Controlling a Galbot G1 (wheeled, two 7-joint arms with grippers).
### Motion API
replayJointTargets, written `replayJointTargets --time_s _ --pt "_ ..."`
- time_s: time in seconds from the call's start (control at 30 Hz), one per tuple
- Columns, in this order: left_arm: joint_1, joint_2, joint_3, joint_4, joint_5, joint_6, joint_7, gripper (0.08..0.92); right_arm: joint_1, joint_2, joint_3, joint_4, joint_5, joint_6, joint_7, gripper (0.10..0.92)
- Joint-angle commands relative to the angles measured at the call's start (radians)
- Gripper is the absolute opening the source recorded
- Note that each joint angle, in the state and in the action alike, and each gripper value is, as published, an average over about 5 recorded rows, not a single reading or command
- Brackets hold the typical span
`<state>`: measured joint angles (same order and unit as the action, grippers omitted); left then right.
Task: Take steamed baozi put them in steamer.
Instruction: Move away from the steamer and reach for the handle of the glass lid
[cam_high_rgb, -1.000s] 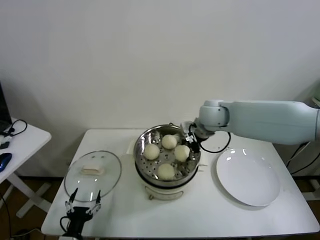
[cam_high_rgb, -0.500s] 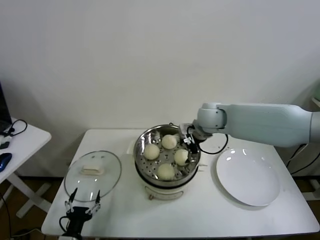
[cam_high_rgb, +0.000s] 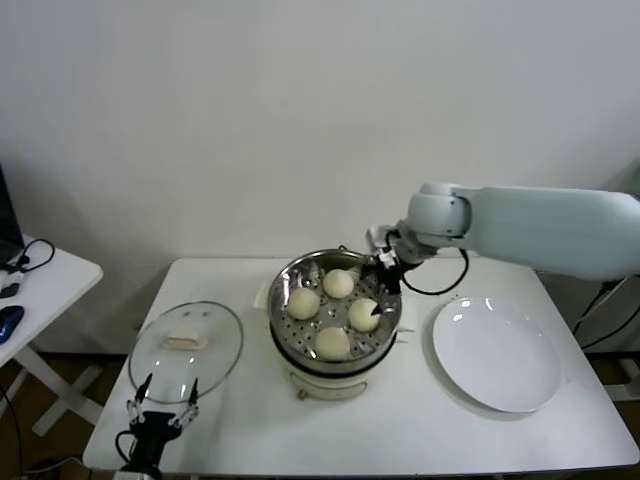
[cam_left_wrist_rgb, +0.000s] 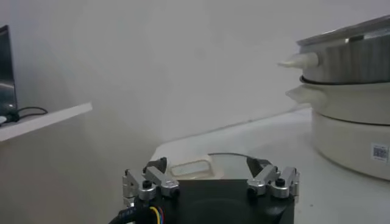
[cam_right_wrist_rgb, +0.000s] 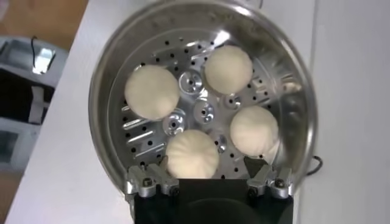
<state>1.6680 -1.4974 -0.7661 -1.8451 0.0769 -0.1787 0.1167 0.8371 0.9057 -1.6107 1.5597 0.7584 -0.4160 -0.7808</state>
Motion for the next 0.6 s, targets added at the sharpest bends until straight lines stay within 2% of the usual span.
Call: replayJointTargets --time_s 0.03,0.13,0.23,0.6 --pt "-0.007 0.005 0.000 -0.001 -0.002 0.005 0.001 0.823 -0.030 -0.219 0.161 0.061 0.114 -0.054 0.160 0.823" --pt "-0.016 0.008 0.002 0.007 -0.003 0.006 0.001 0.823 -0.244 -0.311 0.376 0.080 0.087 -0.033 0.360 0.823" --pt "-0.025 0.011 0.006 0.017 0.001 0.007 0.001 0.823 -0.485 -0.364 0.623 0.093 0.034 0.011 0.499 0.823" --pt "-0.054 0.026 0.009 0.042 0.015 0.008 -0.003 0.823 -1.239 -0.462 1.339 0.255 -0.155 0.127 0.707 0.823"
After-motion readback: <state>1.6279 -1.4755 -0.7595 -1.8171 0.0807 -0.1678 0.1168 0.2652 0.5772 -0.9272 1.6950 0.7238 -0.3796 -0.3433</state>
